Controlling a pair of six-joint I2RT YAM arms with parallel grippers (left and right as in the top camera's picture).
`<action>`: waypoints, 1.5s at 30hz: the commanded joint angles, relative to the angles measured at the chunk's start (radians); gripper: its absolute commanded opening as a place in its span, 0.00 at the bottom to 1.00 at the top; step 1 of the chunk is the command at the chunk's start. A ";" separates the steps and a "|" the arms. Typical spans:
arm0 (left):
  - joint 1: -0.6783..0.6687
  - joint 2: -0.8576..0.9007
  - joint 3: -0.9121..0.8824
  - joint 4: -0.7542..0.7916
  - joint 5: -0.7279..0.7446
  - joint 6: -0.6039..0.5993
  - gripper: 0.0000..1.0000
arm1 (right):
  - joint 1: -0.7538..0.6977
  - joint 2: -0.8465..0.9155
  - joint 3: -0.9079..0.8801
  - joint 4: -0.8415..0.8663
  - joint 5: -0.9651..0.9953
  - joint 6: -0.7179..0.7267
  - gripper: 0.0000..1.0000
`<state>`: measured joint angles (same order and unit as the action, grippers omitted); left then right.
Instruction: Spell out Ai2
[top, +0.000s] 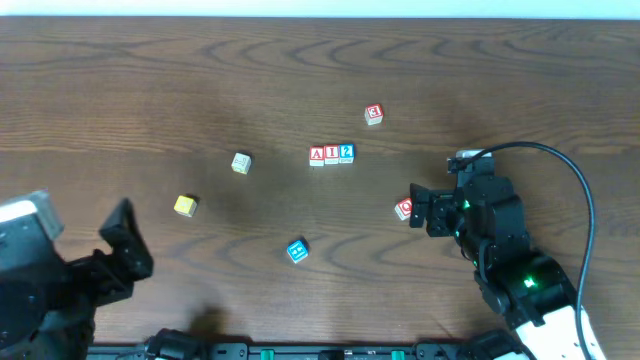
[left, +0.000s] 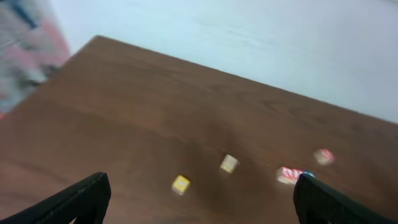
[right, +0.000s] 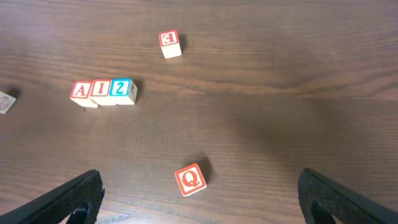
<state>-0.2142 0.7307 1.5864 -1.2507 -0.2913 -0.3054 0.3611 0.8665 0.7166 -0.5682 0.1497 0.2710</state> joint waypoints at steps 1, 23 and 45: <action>0.124 -0.050 -0.043 -0.002 0.048 0.019 0.95 | -0.008 -0.002 -0.005 -0.002 0.000 0.013 0.99; 0.320 -0.585 -1.105 0.647 0.188 0.042 0.95 | -0.008 -0.002 -0.005 -0.002 0.000 0.013 0.99; 0.319 -0.608 -1.436 0.910 0.189 -0.084 0.95 | -0.008 -0.002 -0.005 -0.002 0.000 0.013 0.99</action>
<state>0.0986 0.1467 0.1535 -0.3328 -0.1070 -0.3771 0.3611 0.8665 0.7162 -0.5686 0.1497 0.2710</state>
